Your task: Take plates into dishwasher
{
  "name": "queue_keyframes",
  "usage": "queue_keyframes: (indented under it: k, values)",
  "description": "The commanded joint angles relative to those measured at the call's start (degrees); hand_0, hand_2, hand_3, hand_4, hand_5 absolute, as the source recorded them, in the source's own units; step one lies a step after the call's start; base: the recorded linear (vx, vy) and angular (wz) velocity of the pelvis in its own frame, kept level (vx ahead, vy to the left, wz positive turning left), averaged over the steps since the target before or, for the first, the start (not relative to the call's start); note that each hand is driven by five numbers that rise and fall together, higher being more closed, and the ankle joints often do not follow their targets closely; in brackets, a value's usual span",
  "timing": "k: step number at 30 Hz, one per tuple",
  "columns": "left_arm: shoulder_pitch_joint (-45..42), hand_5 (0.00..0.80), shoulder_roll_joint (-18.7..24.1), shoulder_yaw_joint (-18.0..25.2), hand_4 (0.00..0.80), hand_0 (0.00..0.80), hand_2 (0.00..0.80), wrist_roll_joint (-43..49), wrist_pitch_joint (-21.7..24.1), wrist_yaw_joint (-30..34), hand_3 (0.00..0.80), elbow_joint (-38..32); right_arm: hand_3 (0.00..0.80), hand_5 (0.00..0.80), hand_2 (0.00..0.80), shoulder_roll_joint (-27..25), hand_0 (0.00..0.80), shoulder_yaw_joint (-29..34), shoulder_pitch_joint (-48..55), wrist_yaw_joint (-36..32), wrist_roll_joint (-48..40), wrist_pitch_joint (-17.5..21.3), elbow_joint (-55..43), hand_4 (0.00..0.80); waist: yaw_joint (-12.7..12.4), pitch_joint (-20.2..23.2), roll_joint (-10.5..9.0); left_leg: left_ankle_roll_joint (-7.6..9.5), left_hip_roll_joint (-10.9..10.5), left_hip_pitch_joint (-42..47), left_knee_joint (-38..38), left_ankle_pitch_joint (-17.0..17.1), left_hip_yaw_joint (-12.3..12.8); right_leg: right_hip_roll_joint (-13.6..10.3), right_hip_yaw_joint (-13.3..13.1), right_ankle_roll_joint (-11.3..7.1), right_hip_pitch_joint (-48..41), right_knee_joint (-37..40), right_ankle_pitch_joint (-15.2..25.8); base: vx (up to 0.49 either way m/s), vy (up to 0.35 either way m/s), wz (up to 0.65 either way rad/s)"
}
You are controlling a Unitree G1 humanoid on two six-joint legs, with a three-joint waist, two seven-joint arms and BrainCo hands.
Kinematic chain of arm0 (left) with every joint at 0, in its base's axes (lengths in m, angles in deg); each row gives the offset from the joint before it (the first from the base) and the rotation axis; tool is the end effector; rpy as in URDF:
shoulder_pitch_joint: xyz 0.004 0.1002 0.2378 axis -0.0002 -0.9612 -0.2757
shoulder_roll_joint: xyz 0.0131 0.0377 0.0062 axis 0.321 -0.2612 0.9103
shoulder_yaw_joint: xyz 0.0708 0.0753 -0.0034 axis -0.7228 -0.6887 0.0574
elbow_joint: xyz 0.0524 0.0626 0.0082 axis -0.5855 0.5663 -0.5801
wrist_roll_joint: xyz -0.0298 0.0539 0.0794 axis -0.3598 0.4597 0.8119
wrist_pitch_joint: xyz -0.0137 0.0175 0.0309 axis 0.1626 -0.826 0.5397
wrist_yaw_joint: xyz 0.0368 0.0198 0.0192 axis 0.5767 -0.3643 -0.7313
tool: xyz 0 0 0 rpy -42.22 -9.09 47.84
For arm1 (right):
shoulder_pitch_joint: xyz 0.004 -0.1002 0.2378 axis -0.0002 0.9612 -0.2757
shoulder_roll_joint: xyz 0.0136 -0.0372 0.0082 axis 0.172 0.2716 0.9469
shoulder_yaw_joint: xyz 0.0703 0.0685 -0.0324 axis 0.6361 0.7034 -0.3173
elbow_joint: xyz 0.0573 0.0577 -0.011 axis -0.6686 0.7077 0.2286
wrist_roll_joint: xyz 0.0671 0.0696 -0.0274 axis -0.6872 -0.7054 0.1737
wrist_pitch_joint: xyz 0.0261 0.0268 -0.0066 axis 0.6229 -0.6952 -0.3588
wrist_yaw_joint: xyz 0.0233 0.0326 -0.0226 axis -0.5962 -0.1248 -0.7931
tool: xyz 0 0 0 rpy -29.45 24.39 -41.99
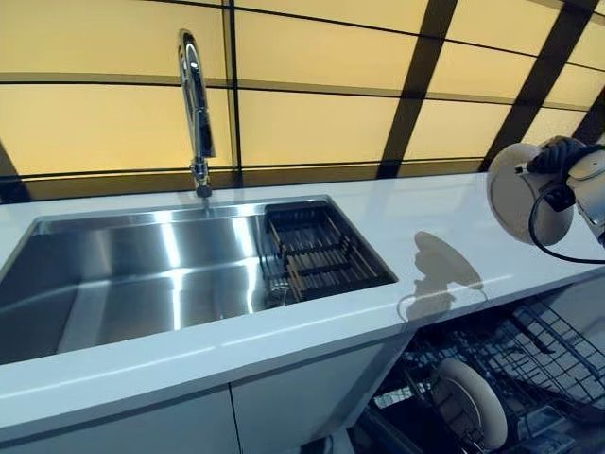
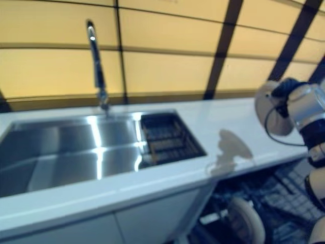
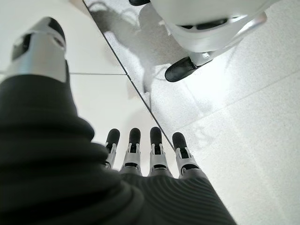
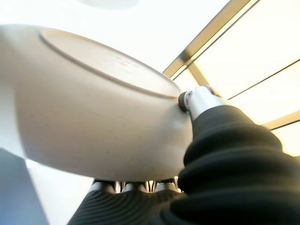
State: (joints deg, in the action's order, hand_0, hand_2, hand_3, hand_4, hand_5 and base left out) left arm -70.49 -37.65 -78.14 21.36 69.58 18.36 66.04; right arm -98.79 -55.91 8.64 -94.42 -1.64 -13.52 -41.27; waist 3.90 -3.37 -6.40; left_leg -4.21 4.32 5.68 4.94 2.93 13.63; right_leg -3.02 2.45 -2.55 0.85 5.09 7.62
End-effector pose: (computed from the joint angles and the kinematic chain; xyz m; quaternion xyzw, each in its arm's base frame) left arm 0.0808 0.2392 -0.1088 0.1993 0.5853 0.0414 0.7849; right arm 0.3039 -0.3234 0.3045 -0.4427 0.1665 -0.1936 0.8595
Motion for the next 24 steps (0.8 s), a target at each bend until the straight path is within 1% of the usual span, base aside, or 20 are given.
queue_keyframes:
  k: [1,6,7,13,17,21,24]
  values:
    - [3.67,0.0,2.3,1.34,0.0,0.0,0.0,2.11,0.21,0.22,0.0,3.1,0.8,0.8,0.8,-4.21,0.8,-0.41,-3.74,-0.71,3.9,3.31,0.6,0.8,-0.52,-1.33,-2.4,1.57,-0.91,2.19,-0.03,-3.57,-0.76,-2.28,0.06,-5.13,-2.97,-0.78,-1.42,-0.034,-0.002,-0.19]
    - [3.75,0.0,2.43,1.98,0.0,0.0,0.0,2.41,0.69,0.17,0.0,3.45,0.8,0.8,0.8,-6.21,0.8,1.5,-0.98,-2.41,4.86,4.12,0.69,0.8,0.49,-1.34,-2.1,1.59,-0.93,2.26,0.04,-3.69,-0.21,-2.14,-0.66,-5.16,-2.56,-0.79,-1.32,-0.032,0.009,-0.11]
    - [3.87,0.0,2.34,2.31,0.0,0.0,0.0,2.1,0.85,-0.03,0.0,3.54,0.8,0.8,0.8,-7.09,0.8,2.61,0.39,-3.11,4.43,4.46,0.56,0.8,1.04,-1.36,-1.94,1.56,-0.93,2.33,0.06,-3.72,0.11,-2.14,-0.85,-5.21,-2.38,-0.85,-1.25,-0.036,0.019,-0.1]
    - [4.61,0.0,2.55,3.46,0.0,0.0,0.0,2.67,0.96,0.45,0.0,3.74,0.8,0.8,0.8,-8.53,0.8,8.25,8.06,-3.87,3.6,5.24,-1.43,0.8,2.45,-1.4,-1.78,1.64,-0.8,2.51,0.06,-3.89,0.9,-2.05,-1.55,-5.32,-1.91,-1.02,-1.14,-0.034,-0.006,-0.06]
    - [5.18,0.0,2.67,3.85,0.0,0.0,0.0,2.49,1.78,-0.11,0.0,3.93,0.8,0.8,0.8,-8.36,0.8,12.26,13.67,-4.23,2.4,5.82,-3.1,0.8,3.3,-1.77,-1.66,1.74,-0.75,2.57,-0.06,-3.99,1.38,-1.95,-2.1,-5.42,-1.47,-1.1,-0.93,-0.044,-0.01,-0.07]
    - [5.48,0.0,2.65,4.73,0.0,0.0,0.0,1.71,2.71,-0.24,0.0,3.83,0.8,0.8,0.8,-7.62,0.8,17.17,20.36,-5.22,2.76,7.48,-4.31,0.8,4.01,-2.57,-1.26,1.84,-0.8,2.51,-0.17,-4.16,1.7,-1.94,-2.64,-5.39,-1.12,-1.21,-0.94,-0.048,-0.008,-0.1]
    - [5.58,0.0,2.73,5.54,0.0,0.0,0.0,1.24,3.52,-0.13,0.0,3.82,0.8,0.8,0.8,-6.84,0.8,19.94,24.79,-6.07,3.41,7.84,-5.37,0.8,4.41,-2.79,-1.01,1.88,-0.8,2.52,-0.11,-4.2,1.79,-1.9,-2.93,-5.37,-0.89,-1.27,-0.94,-0.027,-0.011,0.0]
